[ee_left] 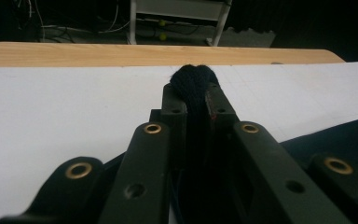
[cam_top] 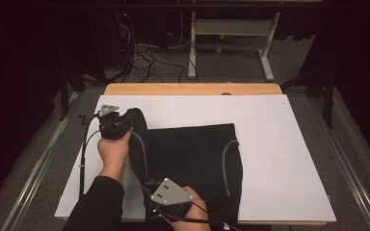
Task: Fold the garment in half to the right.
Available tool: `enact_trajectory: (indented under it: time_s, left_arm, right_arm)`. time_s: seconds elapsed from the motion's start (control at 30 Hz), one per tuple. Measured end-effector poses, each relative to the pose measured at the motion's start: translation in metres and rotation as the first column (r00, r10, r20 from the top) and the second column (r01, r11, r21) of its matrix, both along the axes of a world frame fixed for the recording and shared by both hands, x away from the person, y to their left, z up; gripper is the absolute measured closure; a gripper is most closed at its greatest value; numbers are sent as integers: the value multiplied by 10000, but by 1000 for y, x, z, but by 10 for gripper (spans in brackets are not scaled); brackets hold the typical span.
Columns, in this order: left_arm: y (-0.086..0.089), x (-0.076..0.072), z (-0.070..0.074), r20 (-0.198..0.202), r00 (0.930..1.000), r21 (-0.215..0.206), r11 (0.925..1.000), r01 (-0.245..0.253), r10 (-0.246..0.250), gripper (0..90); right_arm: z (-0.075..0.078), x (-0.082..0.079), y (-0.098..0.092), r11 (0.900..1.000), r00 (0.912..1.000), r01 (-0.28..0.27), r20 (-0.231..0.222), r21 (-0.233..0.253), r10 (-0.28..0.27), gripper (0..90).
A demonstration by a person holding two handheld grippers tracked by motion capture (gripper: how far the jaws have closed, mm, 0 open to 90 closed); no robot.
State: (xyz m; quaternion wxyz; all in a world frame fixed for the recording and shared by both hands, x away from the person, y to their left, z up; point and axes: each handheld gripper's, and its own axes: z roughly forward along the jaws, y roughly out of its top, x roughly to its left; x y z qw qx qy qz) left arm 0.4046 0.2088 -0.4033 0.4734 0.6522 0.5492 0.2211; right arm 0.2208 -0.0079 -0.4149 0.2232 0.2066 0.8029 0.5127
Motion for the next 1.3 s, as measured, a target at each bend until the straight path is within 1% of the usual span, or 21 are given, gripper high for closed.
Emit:
enact_trajectory:
  time_s: [0.1,0.3,0.4,0.53,0.63,0.8,0.93,1.1,1.2,1.3]
  left_arm:
    - [-11,2,-2,42,10000,-161,9999,-4,5,780]
    - [-32,6,-1,101,9999,-237,9997,69,-67,780]
    - [-43,8,-1,103,9998,-115,9997,193,-191,780]
    - [-57,11,-1,31,9993,159,9992,379,-380,780]
    - [-68,13,-2,-15,9987,238,9984,512,-512,780]
    - [-86,17,-4,-99,9964,504,9951,851,-847,780]
    - [-98,20,-6,-169,9946,516,9933,1032,-1024,780]
    - [-114,24,-7,-160,9922,648,9901,1243,-1235,780]
    - [-122,26,-9,-189,9912,555,9897,1317,-1309,780]
    - [-130,27,-10,-234,9899,553,9885,1411,-1399,780]
  right_arm:
    - [0,1,-9,9999,9999,151,26,-3,-151,751]
    - [-2,2,-30,9989,9989,470,61,-34,-470,750]
    - [-3,2,-39,9979,9979,640,66,-96,-640,750]
    - [-4,2,-52,9967,9968,795,30,-134,-795,750]
    - [-6,1,-59,9957,9959,905,19,-172,-905,750]
    - [-9,0,-70,9940,9943,1064,-16,-245,-1065,750]
    - [-10,0,-79,9924,9928,1190,-60,-315,-1192,750]
    - [-10,0,-93,9899,9904,1373,-98,-363,-1378,750]
    - [-11,1,-101,9880,9887,1483,-180,-421,-1491,750]
    - [-12,1,-108,9864,9870,1576,-241,-471,-1588,750]
